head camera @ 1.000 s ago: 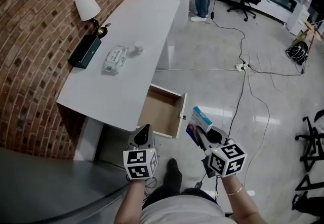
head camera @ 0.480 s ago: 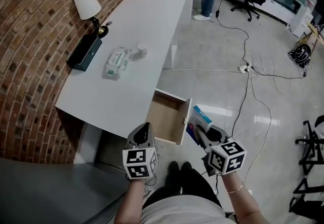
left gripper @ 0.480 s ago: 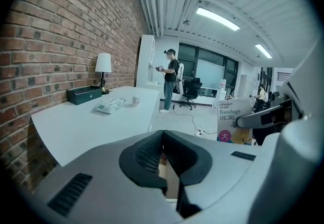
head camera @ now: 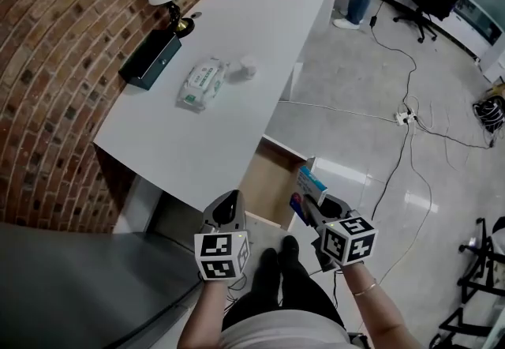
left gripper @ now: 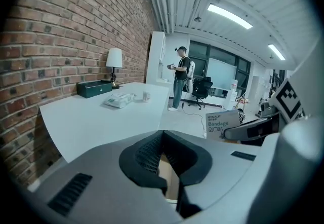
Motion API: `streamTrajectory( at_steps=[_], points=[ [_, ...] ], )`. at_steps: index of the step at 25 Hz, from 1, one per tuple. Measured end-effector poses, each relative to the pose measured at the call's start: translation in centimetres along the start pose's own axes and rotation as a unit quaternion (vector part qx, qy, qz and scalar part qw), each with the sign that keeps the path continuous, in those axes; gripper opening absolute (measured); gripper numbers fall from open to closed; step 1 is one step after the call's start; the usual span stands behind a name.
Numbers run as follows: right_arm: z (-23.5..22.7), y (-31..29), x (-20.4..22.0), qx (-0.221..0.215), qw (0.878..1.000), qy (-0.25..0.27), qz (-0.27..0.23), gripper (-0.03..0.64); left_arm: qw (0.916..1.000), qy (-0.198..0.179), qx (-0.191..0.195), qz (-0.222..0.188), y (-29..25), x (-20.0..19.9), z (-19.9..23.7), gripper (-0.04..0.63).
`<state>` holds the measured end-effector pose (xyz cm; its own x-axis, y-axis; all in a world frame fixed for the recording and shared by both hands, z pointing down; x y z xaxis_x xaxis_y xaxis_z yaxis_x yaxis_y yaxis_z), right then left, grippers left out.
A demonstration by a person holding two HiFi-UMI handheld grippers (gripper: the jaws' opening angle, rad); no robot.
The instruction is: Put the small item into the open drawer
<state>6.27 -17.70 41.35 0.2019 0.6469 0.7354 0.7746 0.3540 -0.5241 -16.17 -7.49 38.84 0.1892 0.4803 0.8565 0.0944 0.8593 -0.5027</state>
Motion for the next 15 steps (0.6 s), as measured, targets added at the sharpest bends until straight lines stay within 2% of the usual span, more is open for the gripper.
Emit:
streamTrajectory(
  at_steps=[7,15],
  points=[
    [-3.3,-5.8,0.1,-0.027,0.998,0.017,0.057,0.074,0.9991,0.022,-0.035,0.012,-3.0,0.7,0.3,0.02],
    [-6.7,-12.6,2.6,-0.047,0.99,0.024,0.13,0.074,0.9954,0.05,-0.075,0.031,-4.8,3.0,0.5,0.02]
  ],
)
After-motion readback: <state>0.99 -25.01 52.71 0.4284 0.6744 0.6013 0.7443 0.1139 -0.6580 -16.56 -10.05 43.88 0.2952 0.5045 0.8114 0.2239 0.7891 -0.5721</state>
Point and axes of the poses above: the fingertips, and each gripper's own axes: y backward along the fingers, z to its left, x out of its underside, the point moved 10 cm from there along y, backward along the fingers, and after that the axes turned 3 degrees about -x, right-handed, at the moved point
